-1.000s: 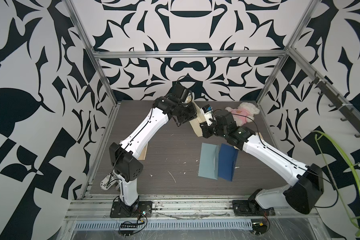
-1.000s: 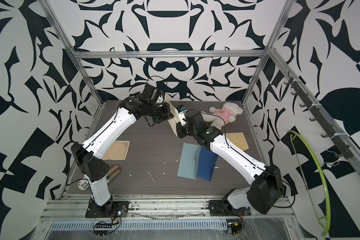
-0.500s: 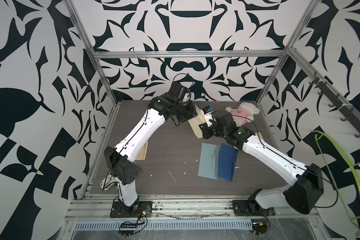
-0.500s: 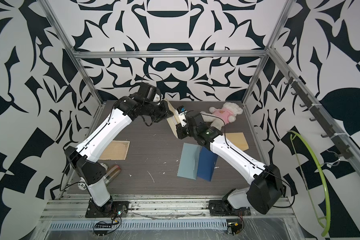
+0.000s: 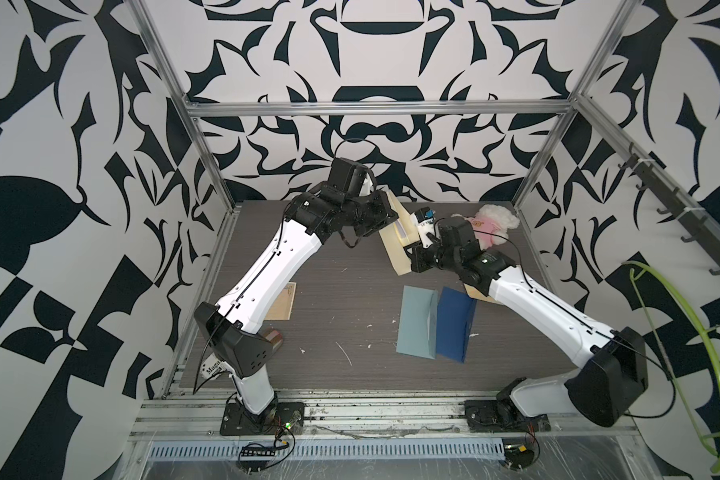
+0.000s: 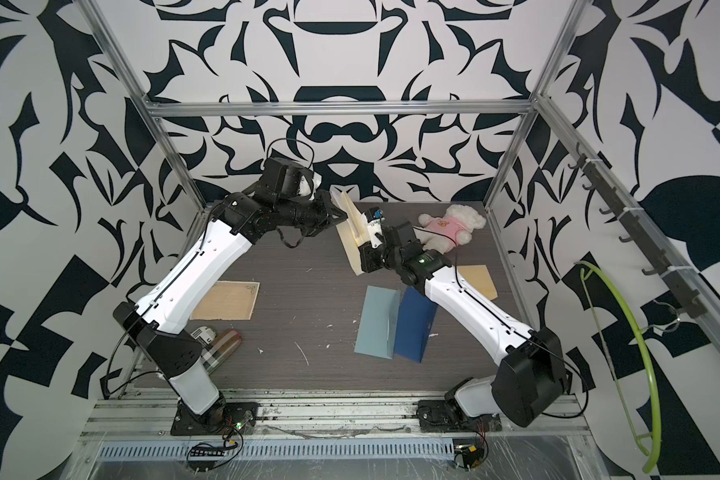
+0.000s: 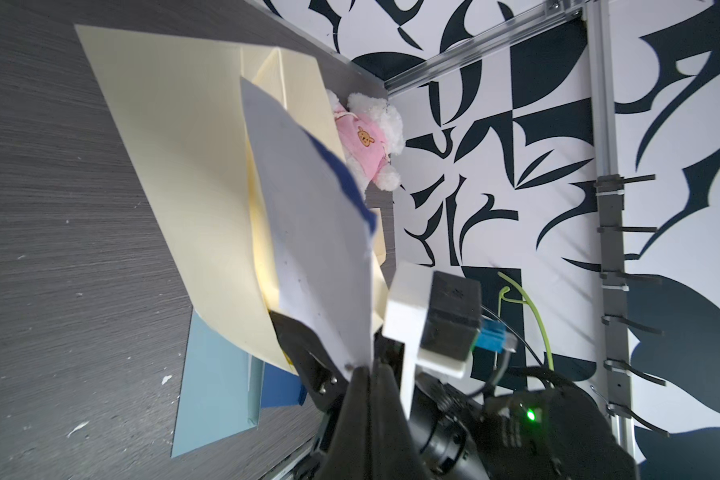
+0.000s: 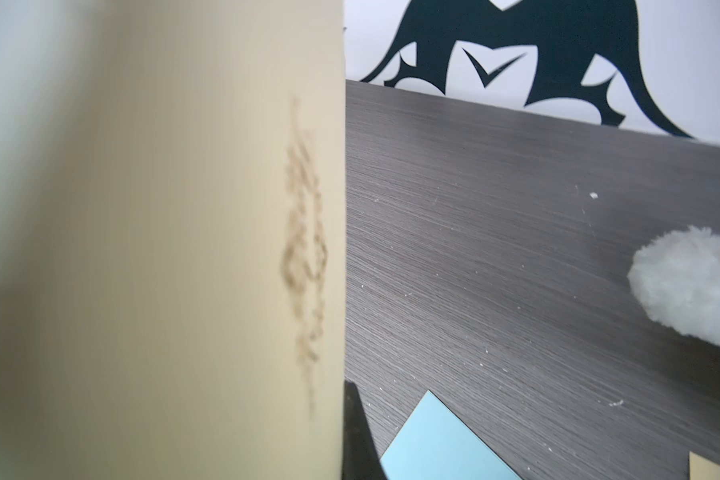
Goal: Take the letter paper out of the envelope
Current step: Take out the letter paper from the envelope, then place the envelope at the center of the board.
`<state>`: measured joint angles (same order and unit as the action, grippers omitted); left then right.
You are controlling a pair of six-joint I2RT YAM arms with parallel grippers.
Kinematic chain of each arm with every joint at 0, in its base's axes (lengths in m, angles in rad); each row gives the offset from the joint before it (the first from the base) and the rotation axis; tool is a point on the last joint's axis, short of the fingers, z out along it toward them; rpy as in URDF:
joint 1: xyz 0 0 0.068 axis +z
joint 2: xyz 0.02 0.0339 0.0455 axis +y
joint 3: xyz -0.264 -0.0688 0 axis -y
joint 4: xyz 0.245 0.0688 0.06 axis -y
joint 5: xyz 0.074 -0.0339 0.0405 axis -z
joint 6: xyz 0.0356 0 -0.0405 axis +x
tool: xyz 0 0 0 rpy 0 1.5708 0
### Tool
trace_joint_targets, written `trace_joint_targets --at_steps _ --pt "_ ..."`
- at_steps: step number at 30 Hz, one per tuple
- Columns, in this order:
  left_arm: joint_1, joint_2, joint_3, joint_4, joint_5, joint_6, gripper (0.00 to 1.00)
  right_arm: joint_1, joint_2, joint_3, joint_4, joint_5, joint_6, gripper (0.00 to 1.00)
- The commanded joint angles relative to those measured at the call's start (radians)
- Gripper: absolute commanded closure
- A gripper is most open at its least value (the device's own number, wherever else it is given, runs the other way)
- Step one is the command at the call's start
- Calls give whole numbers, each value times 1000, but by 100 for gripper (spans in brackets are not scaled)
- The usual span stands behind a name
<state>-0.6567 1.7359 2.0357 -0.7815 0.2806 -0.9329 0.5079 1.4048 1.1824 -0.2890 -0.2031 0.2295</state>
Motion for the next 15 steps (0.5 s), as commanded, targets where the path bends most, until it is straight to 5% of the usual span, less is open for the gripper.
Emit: trace_joint_targets --at_steps 1,15 --pt "2 -33 -23 55 26 -14 100 -23 25 32 -16 -33 60 100" --pt "30 -109 -224 176 26 -32 100 -144 259 75 26 -93 377 100"
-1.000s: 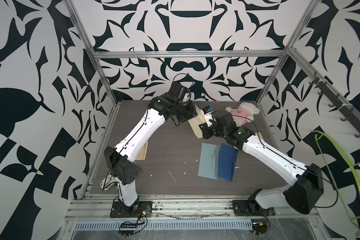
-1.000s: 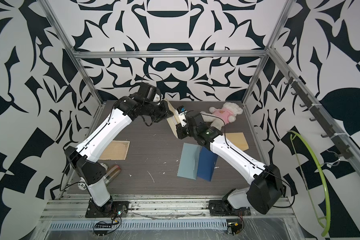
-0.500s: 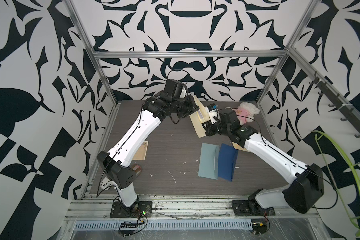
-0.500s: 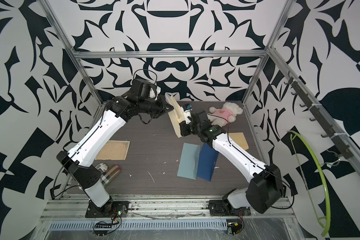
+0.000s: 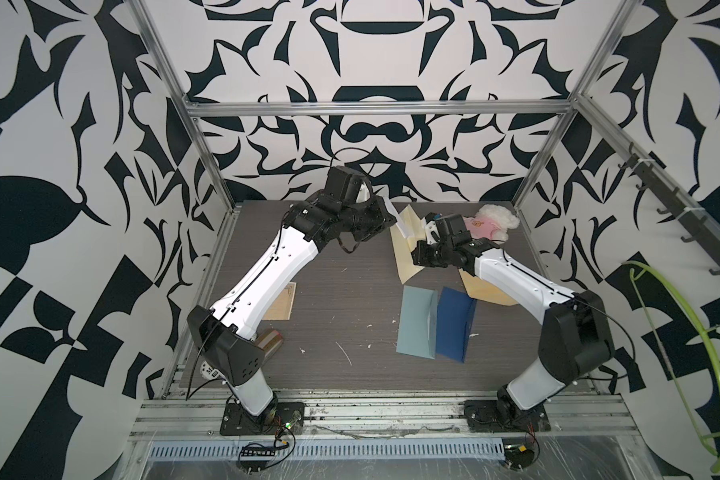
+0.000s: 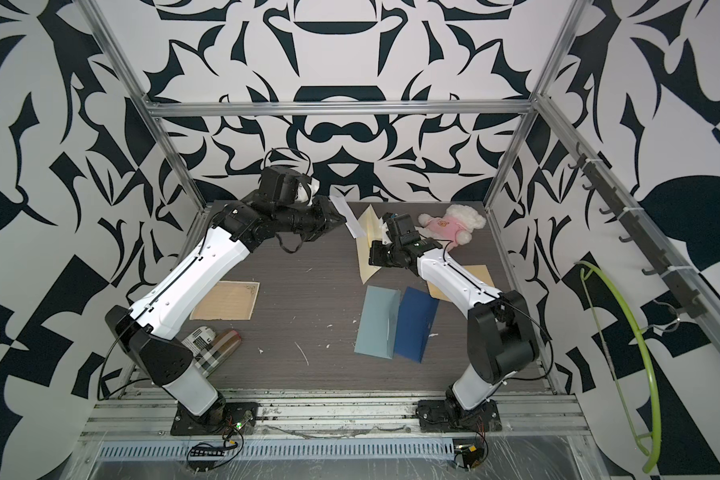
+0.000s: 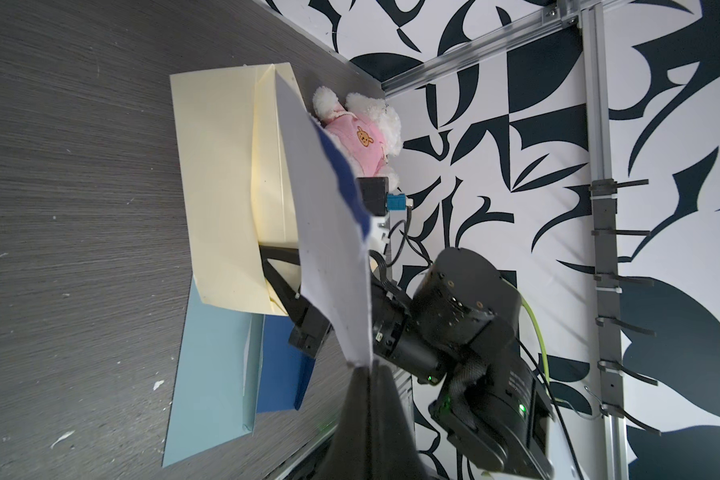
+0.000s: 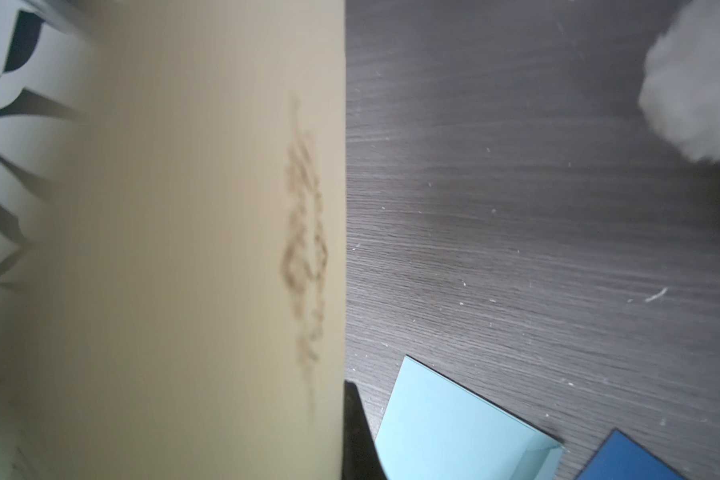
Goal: Take the letter paper out of the envelope
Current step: Place the envelope at the center of the board.
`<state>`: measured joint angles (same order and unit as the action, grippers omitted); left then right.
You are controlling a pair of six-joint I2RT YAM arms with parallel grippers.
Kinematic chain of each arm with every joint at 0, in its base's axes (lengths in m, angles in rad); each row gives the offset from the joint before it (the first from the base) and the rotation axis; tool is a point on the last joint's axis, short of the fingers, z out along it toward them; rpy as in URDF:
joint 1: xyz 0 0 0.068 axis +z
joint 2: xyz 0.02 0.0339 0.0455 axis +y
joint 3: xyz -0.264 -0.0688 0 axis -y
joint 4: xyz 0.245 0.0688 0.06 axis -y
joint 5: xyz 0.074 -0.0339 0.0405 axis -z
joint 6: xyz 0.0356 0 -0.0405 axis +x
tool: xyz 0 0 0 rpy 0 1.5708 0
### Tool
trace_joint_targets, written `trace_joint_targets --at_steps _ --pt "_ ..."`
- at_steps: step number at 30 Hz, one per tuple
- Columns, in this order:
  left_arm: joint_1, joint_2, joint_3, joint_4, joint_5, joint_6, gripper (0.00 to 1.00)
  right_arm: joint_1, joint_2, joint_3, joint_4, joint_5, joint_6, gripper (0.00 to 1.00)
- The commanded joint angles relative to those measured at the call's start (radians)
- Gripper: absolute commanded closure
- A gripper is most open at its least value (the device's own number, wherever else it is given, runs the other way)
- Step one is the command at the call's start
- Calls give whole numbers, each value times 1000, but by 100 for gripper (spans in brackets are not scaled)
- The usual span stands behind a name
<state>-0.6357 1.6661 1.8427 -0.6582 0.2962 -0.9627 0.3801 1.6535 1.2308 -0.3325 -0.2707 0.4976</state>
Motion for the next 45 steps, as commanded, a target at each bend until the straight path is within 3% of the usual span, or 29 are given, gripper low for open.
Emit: trace_joint_targets --at_steps 1,8,17,24,30,38,42,45 --pt "10 -45 -43 62 12 -3 100 -24 30 27 92 -36 130 100" --pt "17 -67 -87 75 7 -5 100 -40 196 129 108 -48 217 100" --pt "20 -89 -116 68 -2 -2 100 -58 373 289 -43 38 228 100" --pt "30 -99 -121 56 0 1 100 -81 419 329 -156 87 145 77" --pt "34 -87 -113 49 12 8 100 -80 367 336 -218 168 100 65" --pt "66 -48 -78 20 44 7 100 -72 196 342 -264 144 110 62" --pt "82 -36 -74 30 66 -3 100 -74 37 284 -231 81 197 57" --pt "93 -36 -88 60 86 -21 100 -80 -119 154 -62 -6 383 48"
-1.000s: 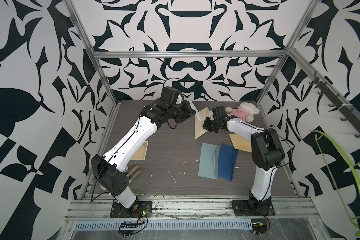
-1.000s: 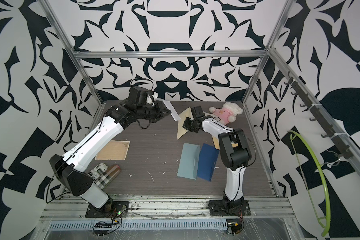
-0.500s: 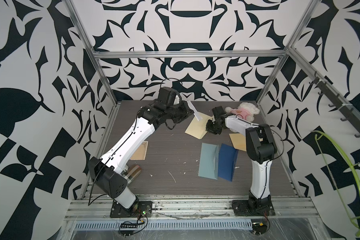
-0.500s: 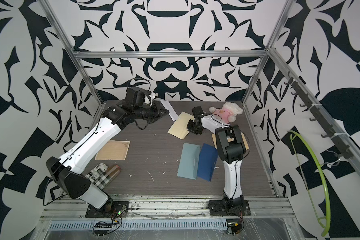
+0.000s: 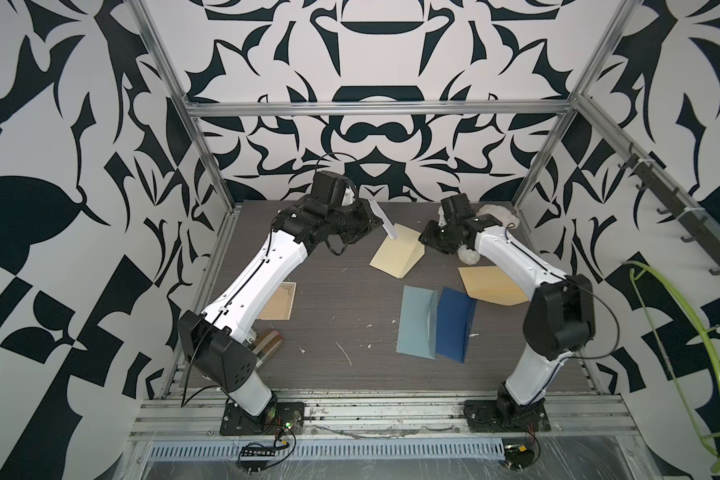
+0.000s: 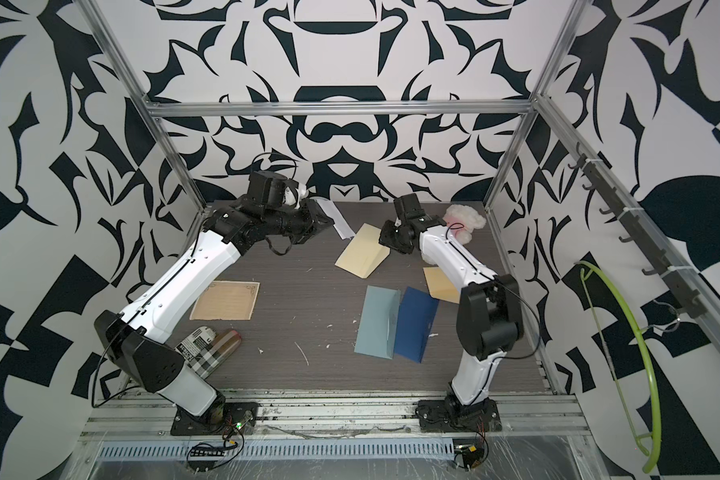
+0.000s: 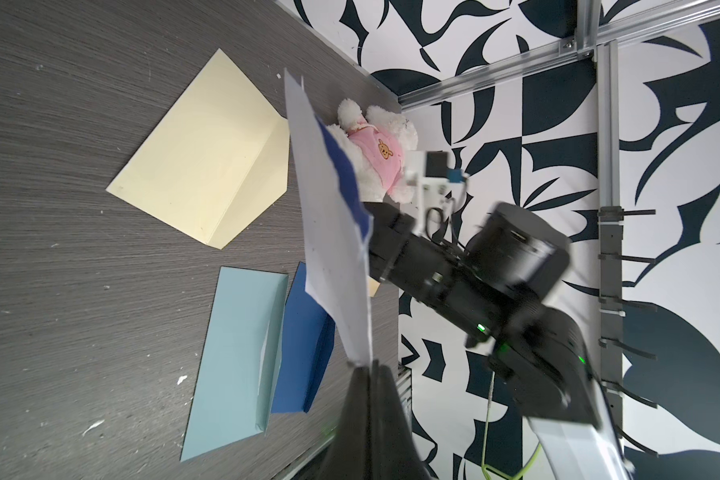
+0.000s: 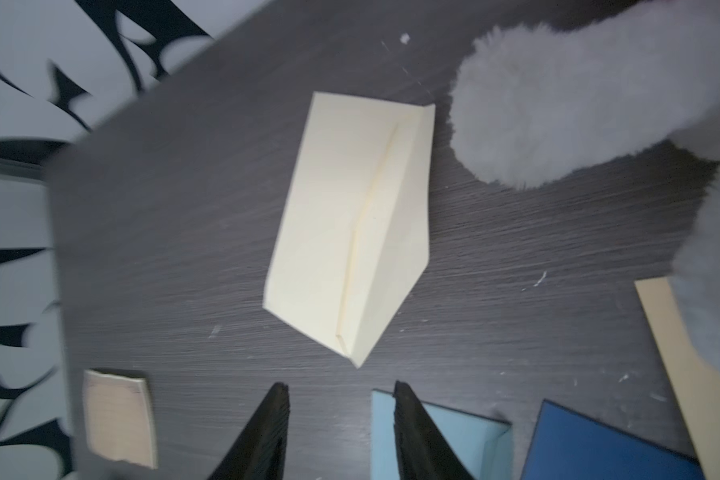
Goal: Take the letter paper out of the envelope
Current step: Place the envelope at the center of the board, then unfold the letter paper.
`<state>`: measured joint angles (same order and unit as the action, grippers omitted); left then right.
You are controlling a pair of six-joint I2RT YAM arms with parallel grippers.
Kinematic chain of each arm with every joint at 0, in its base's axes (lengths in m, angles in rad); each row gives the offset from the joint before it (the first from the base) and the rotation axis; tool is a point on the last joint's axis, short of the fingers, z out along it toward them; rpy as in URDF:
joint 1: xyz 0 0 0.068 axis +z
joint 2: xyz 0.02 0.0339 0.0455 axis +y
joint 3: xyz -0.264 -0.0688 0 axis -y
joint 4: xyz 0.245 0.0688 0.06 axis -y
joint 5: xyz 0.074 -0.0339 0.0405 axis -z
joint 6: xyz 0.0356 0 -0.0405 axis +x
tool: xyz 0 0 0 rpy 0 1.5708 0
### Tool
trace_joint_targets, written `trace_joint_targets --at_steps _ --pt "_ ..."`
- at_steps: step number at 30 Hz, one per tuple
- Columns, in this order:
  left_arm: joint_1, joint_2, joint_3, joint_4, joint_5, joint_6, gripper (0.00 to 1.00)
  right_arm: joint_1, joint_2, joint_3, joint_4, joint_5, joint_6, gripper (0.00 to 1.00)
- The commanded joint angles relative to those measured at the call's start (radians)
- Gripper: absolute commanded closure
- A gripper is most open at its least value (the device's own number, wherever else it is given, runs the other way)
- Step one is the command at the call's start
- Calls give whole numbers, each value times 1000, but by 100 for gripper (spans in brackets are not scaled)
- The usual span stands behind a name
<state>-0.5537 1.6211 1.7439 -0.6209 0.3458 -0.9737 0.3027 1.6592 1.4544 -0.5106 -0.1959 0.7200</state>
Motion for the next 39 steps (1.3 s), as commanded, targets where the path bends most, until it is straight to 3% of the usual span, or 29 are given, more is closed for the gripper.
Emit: trace_joint_targets --at_steps 1,6,9,19,39 --pt "14 10 8 33 43 -15 100 -3 -178 -120 179 -86 225 45" --pt "25 16 -16 110 101 -85 100 6 -323 -386 601 -98 605 36" --pt "25 23 -14 128 124 -110 100 39 -328 -452 730 -70 708 36" --pt "25 24 -36 166 142 -140 100 126 -227 -451 950 13 826 39" --pt "25 25 -63 176 137 -137 100 148 -207 -388 936 21 867 41"
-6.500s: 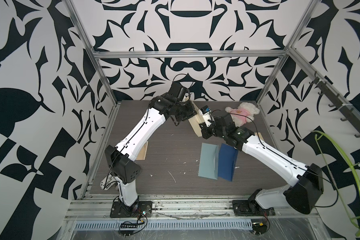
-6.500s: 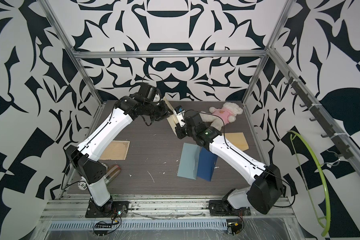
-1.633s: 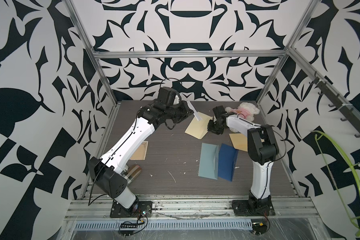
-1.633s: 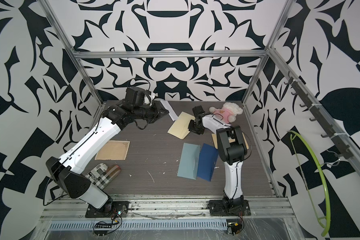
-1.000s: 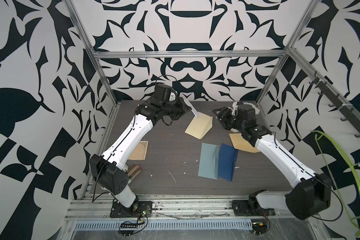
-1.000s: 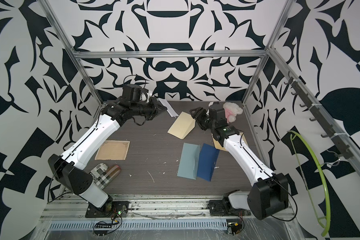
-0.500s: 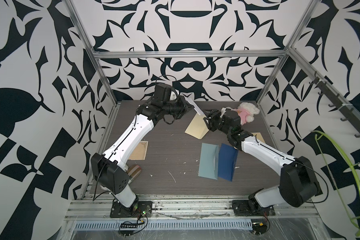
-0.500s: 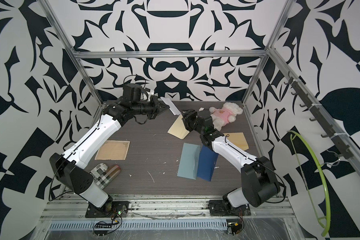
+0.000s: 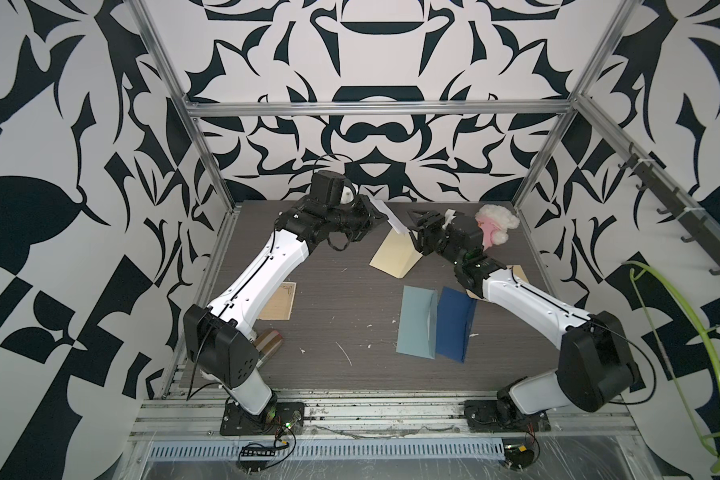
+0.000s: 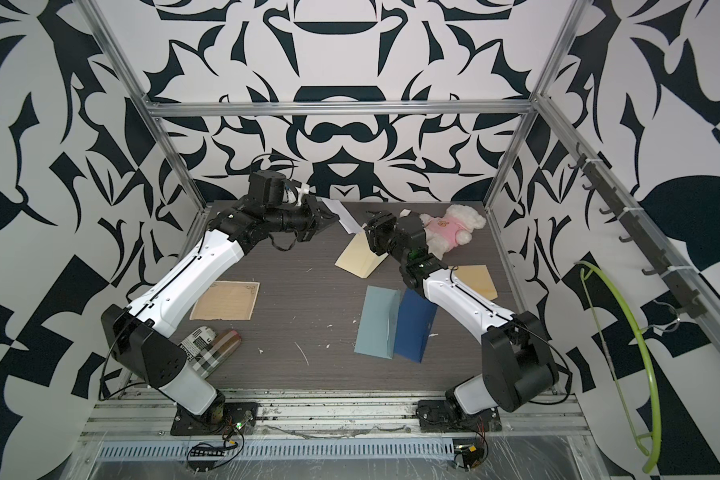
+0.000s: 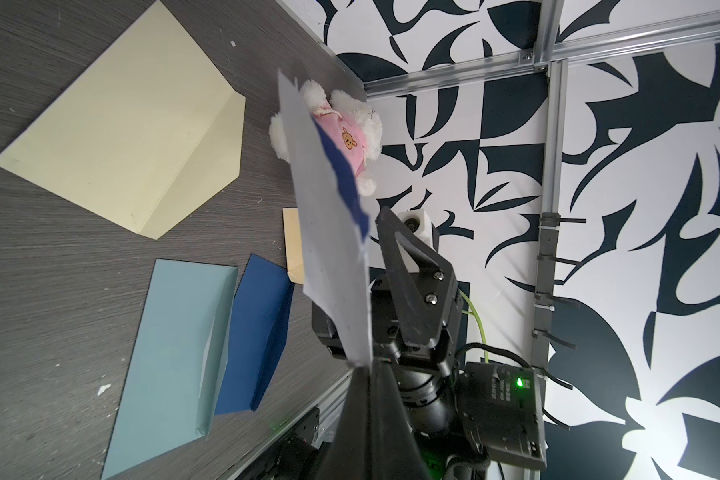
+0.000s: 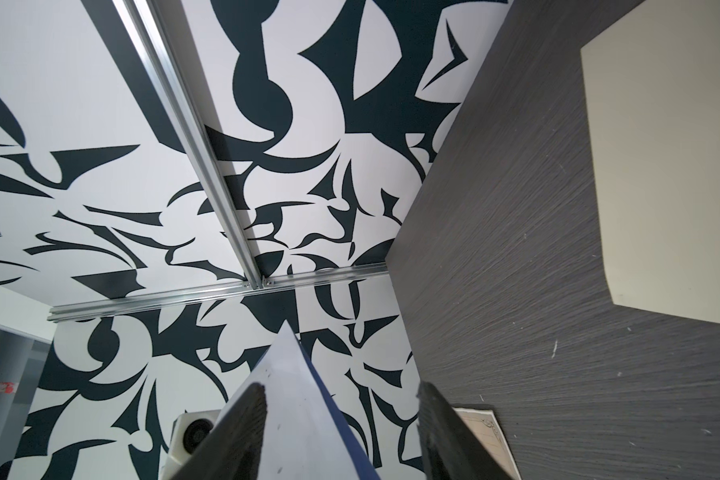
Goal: Take the letter paper out of the envelope
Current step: Unfold the letter paper.
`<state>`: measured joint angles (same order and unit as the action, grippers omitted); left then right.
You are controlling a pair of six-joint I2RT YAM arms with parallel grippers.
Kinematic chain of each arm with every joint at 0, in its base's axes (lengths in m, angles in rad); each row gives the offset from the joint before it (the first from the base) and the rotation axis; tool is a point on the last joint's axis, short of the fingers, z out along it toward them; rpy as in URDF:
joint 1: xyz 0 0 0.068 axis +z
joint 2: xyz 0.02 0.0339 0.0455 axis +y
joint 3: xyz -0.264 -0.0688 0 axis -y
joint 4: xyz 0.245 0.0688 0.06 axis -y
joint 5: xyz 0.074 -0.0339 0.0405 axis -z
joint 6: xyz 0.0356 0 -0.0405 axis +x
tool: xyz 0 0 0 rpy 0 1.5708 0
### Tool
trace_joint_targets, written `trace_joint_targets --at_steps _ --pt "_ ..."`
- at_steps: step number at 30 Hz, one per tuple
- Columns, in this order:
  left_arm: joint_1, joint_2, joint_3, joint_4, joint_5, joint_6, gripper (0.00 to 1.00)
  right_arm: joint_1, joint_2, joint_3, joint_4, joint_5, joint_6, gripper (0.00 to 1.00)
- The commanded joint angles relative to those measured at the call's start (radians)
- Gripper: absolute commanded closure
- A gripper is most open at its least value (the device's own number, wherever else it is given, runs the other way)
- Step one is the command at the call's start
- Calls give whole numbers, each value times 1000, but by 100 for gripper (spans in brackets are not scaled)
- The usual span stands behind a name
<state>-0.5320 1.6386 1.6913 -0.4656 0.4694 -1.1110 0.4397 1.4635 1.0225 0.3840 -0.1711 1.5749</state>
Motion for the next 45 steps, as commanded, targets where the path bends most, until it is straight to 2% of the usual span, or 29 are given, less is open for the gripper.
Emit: trace_joint_targets --at_steps 1,9,19,45 --pt "3 8 -10 21 14 1 100 13 -12 44 39 -4 14 41" --pt "3 6 -14 21 15 2 100 19 -15 36 29 0 16 41" --pt "1 12 -26 26 18 3 100 31 -4 66 39 -7 31 49" --pt "-3 32 -39 45 23 5 100 46 -17 82 37 -16 48 54"
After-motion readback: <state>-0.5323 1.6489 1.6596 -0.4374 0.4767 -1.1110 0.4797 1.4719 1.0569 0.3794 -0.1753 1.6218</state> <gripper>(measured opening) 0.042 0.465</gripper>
